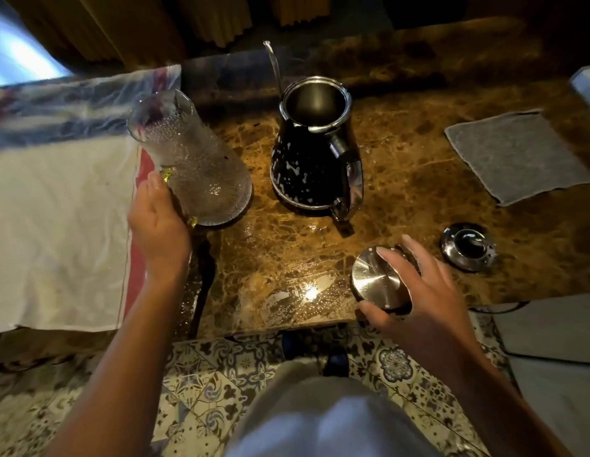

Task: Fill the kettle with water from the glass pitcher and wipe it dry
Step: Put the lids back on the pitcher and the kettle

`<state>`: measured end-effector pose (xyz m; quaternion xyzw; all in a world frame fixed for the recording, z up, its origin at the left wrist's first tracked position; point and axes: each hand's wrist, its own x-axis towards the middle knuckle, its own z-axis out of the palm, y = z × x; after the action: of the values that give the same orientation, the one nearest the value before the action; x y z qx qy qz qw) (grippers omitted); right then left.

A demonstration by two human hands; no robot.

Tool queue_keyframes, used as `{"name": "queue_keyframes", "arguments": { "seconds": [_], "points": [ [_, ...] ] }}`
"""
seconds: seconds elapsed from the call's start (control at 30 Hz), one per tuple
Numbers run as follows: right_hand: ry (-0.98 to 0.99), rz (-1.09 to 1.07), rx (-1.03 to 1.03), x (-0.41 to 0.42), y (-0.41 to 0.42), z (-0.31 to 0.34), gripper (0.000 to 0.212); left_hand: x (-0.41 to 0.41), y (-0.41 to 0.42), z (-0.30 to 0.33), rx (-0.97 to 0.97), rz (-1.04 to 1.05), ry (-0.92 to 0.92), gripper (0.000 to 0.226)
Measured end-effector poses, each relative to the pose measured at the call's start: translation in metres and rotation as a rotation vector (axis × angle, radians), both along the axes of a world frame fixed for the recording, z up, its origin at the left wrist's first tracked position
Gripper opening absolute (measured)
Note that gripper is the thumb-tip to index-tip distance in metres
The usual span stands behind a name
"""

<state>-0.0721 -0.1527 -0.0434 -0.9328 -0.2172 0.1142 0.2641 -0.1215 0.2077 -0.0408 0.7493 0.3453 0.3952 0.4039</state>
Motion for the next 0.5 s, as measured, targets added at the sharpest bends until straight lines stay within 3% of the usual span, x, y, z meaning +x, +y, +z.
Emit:
{"name": "queue_keyframes", "arguments": {
  "seconds": [0.27, 0.4, 0.5],
  "points": [
    [-0.140, 0.020, 0.048, -0.009, 0.002, -0.023, 0.075, 0.000, -0.001, 0.001, -0.018, 0.024, 0.000, 0.046],
    [-0.095, -0.032, -0.038, -0.006, 0.005, -0.024, 0.083, -0.004, 0.001, 0.000, -0.078, -0.064, 0.004, 0.057],
    [-0.068, -0.087, -0.125, -0.005, 0.013, -0.020, 0.095, -0.007, -0.001, 0.009, -0.187, -0.214, -0.053, 0.050]
  ]
}}
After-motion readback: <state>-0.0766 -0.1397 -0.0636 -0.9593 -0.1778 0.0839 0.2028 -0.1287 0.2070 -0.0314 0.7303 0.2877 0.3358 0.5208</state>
